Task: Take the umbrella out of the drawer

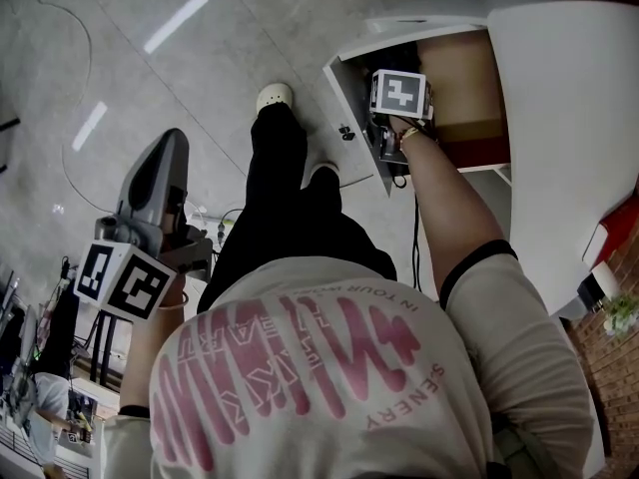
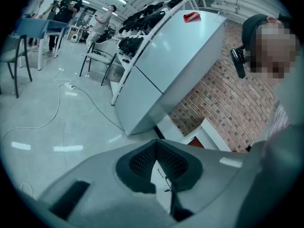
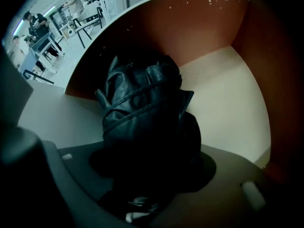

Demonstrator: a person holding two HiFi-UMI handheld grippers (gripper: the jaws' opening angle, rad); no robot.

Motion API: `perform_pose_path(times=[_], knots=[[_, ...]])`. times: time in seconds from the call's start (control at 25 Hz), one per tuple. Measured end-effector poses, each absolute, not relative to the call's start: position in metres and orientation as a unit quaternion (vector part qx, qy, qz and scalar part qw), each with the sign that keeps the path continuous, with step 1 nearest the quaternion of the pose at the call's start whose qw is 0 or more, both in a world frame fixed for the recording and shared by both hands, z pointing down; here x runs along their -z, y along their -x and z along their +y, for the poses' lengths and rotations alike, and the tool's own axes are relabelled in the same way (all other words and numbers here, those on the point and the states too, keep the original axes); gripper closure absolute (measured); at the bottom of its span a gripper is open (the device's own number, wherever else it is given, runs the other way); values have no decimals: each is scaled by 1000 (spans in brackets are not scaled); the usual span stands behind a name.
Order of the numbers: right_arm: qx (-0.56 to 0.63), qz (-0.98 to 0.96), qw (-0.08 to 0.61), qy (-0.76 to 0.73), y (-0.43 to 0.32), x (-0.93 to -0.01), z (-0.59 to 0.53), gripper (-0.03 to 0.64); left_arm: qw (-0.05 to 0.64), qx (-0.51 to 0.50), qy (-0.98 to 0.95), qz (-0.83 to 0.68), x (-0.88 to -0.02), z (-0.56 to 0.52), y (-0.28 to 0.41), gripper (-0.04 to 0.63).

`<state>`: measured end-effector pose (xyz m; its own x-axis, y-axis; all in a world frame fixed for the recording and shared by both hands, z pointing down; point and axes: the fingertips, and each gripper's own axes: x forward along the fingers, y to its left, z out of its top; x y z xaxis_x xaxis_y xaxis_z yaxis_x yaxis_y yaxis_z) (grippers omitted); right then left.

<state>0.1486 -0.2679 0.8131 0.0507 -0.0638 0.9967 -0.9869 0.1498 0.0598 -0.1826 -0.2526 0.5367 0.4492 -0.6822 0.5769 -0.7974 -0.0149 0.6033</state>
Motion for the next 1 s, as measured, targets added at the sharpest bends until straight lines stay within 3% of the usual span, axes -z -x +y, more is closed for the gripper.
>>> perform_pose_path(times=[1.0], knots=[[-426, -610, 431, -510, -142, -749, -274, 354, 460, -31, -719, -520, -511, -228, 175, 592]])
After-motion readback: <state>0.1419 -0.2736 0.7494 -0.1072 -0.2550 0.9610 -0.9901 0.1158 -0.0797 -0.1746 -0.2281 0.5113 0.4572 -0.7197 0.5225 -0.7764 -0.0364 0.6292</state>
